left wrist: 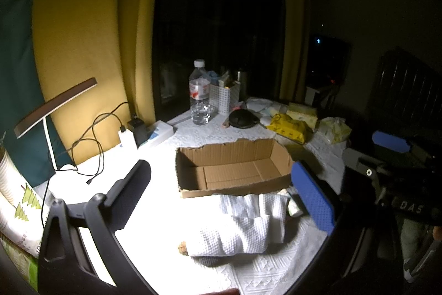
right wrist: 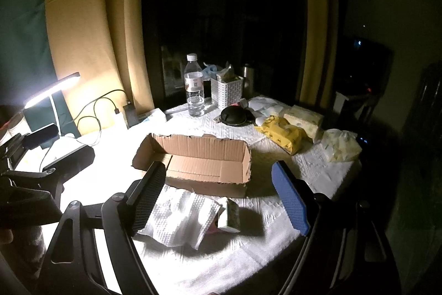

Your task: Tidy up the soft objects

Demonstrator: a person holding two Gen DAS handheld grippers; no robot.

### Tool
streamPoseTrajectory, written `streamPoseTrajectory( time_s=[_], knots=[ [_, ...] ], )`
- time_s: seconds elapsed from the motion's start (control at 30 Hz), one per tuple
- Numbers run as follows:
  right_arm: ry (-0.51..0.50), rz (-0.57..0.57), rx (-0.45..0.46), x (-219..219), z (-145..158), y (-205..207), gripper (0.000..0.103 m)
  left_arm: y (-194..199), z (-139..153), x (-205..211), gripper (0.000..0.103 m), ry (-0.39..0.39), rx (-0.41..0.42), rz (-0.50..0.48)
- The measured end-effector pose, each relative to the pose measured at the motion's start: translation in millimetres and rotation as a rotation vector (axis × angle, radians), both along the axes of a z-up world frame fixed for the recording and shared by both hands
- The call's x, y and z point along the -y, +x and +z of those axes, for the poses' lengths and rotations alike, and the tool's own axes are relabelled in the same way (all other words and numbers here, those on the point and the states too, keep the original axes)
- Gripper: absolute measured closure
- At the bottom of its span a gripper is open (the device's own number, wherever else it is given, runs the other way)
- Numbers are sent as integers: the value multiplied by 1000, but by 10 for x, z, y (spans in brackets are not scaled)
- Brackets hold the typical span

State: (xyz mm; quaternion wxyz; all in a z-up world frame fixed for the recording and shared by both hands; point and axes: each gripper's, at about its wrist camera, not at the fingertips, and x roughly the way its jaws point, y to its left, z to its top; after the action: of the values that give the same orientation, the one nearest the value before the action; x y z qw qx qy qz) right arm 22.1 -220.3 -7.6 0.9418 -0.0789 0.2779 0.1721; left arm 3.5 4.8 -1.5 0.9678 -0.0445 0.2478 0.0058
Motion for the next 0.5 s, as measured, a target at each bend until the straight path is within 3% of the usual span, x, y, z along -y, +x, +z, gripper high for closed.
streamPoseTrajectory(
  time_s=[0.5],
  knots=[
    [4, 1, -2, 25, -6, 19, 21, 1, 16, 25, 1, 1, -4, -6]
  ],
)
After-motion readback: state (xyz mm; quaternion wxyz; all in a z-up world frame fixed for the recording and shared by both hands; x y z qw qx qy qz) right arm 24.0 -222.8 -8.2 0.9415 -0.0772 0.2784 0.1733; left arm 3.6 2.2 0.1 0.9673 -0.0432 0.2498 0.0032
